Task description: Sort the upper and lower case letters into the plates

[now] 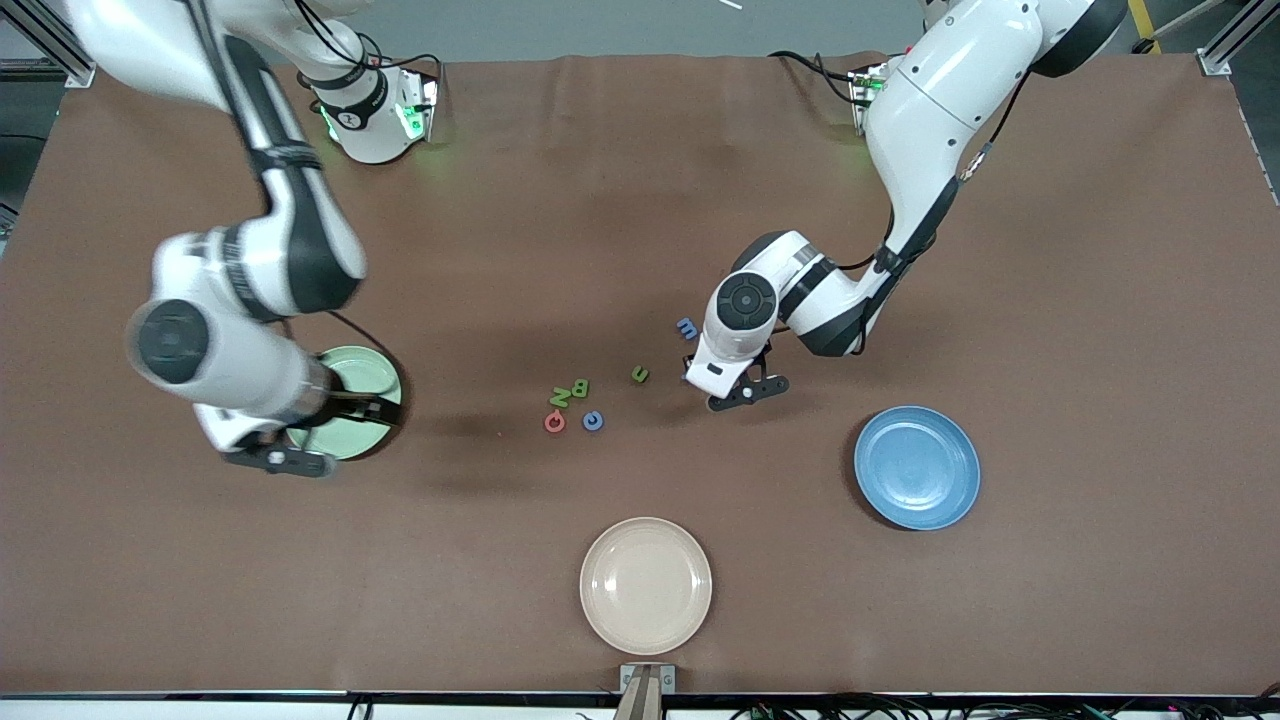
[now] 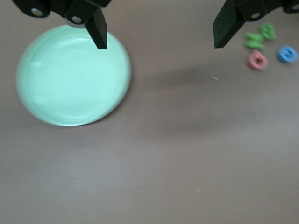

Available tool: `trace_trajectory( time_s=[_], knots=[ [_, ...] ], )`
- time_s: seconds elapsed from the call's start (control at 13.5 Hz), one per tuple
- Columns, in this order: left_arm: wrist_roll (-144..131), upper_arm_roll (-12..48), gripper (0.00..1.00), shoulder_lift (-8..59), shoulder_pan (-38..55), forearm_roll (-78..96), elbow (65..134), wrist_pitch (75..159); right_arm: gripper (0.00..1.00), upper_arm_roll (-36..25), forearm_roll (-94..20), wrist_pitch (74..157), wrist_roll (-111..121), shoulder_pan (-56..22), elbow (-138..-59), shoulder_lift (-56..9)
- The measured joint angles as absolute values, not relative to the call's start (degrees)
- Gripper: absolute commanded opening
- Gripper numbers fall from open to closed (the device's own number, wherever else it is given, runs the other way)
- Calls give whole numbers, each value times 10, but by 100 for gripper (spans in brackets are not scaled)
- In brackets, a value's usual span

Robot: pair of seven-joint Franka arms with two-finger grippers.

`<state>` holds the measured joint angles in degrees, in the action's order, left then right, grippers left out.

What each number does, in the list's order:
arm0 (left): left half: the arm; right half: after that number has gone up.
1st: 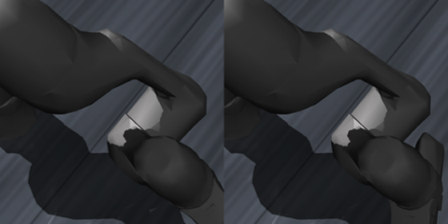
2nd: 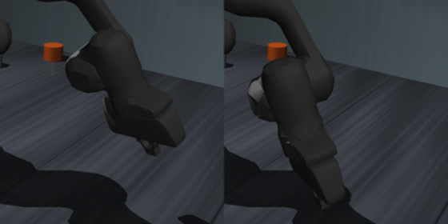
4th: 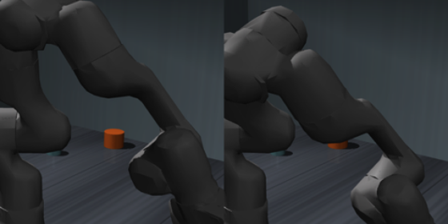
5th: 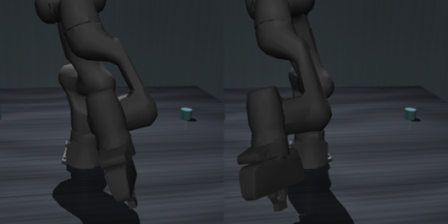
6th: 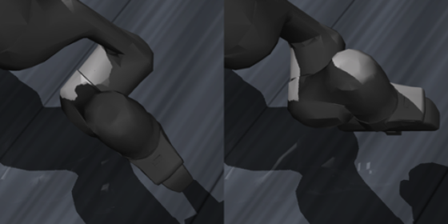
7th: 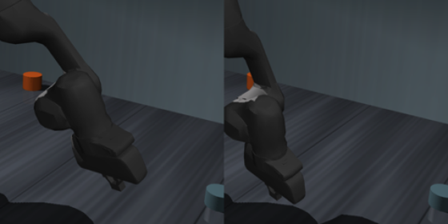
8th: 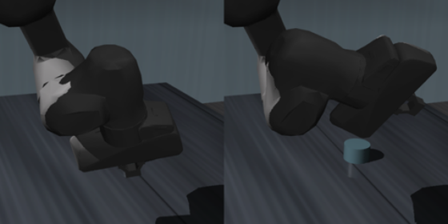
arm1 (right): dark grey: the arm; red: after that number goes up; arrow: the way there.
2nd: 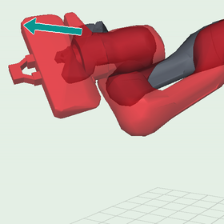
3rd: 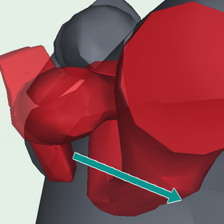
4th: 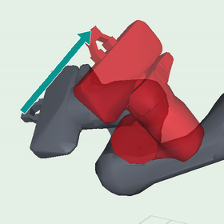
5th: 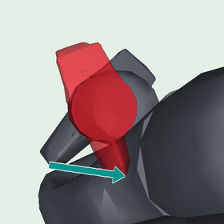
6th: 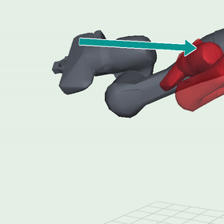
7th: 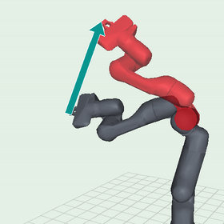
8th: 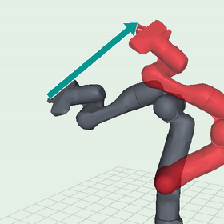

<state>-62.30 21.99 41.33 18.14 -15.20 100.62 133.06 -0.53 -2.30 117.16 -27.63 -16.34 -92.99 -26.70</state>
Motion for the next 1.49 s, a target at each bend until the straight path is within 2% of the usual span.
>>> trace_trajectory(
  time_s=[0.22,0.37,0.45,0.74,1.04,1.26,1.41,1.49],
  knots=[
    [-623,220,21,413,181,-152,1006,1335,100,-5,-23,1250,-409,-238,-908,-351],
    [-623,220,4,412,179,-152,1006,1336,97,-6,-23,1285,-450,-272,-880,-405],
    [-623,220,1,412,179,-152,1006,1336,94,-6,-23,1302,-457,-282,-871,-424],
    [-623,213,0,404,158,-154,998,1337,90,-6,-22,1317,-479,-301,-861,-447],
    [-617,212,0,362,81,-157,987,1332,82,-7,-22,1320,-485,-310,-862,-452],
    [-593,208,0,356,32,-166,977,1331,78,-7,-22,1329,-485,-315,-873,-456],
    [-561,195,0,357,1,-205,977,1328,72,-7,-22,1351,-486,-320,-890,-457],
    [-544,193,3,360,-21,-221,977,1326,67,-7,-22,1356,-487,-322,-895,-457]
  ],
)
